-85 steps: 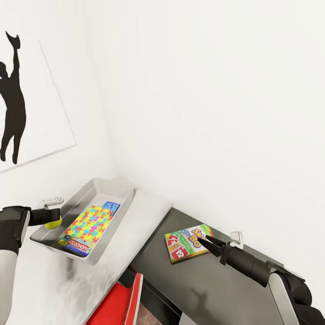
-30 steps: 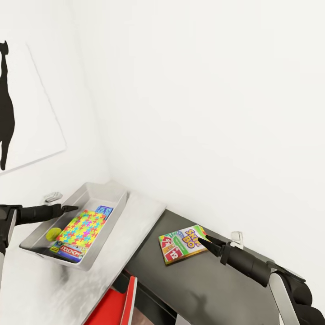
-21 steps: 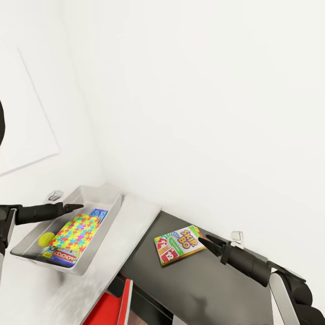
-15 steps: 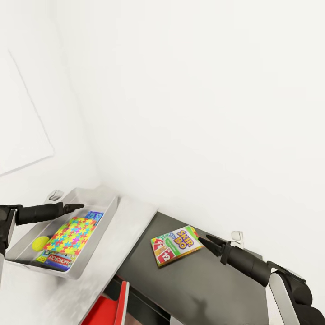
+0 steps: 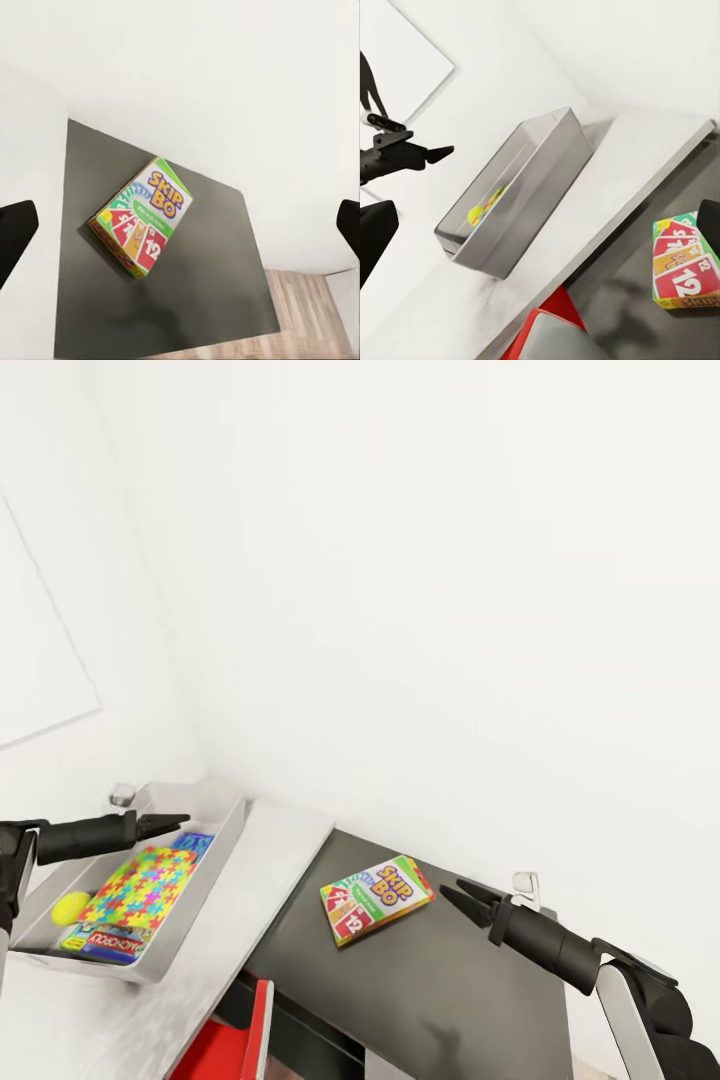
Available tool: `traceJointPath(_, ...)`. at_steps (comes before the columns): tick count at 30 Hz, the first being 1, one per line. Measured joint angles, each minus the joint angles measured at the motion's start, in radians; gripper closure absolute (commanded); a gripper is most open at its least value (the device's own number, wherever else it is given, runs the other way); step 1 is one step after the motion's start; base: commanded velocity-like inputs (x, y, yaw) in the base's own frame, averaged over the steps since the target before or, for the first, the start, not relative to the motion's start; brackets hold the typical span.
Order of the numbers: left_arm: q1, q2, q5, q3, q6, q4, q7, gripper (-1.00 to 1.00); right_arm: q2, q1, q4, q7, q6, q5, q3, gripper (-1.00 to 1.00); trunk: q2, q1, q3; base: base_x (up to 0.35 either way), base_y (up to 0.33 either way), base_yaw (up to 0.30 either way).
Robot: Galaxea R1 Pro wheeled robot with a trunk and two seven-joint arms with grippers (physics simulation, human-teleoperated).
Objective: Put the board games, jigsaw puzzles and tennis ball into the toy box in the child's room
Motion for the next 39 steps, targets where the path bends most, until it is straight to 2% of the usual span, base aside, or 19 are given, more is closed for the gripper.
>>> traceJointPath(4,0.024,-0.013,0.01,0.0,-0.001,0.002,0.0,-1.0,0.001,0.0,0.0,-0.002,-0.001,0.0,0.001,-1.0,0.0,0.0,0.0,-0.008,0.0,-0.007)
traceJointPath(12,0.087,-0.049,0.103,-0.001,-0.008,0.003,-0.001,-1.0,0.0,0.0,0.0,-0.005,-0.001,0.0,-0.003,-1.0,0.0,0.0,0.0,-0.002,0.0,-0.001)
traceJointPath(15,0.101,-0.053,0.118,-0.001,-0.01,0.003,-0.001,-1.0,0.0,0.0,0.0,-0.005,-0.001,0.0,-0.003,-1.0,0.0,0.0,0.0,0.0,0.0,0.0)
traceJointPath(30,0.115,-0.054,0.134,0.001,-0.011,0.001,-0.001,-1.0,0.001,0.0,0.0,-0.005,-0.001,0.0,-0.004,-1.0,0.0,0.0,0.011,0.0,-0.007,-0.13)
traceJointPath(39,0.116,-0.054,0.134,0.0,-0.012,0.001,-0.001,-1.0,0.001,0.0,0.0,-0.005,-0.001,0.0,-0.003,-1.0,0.0,0.0,0.022,0.0,-0.177,-0.207)
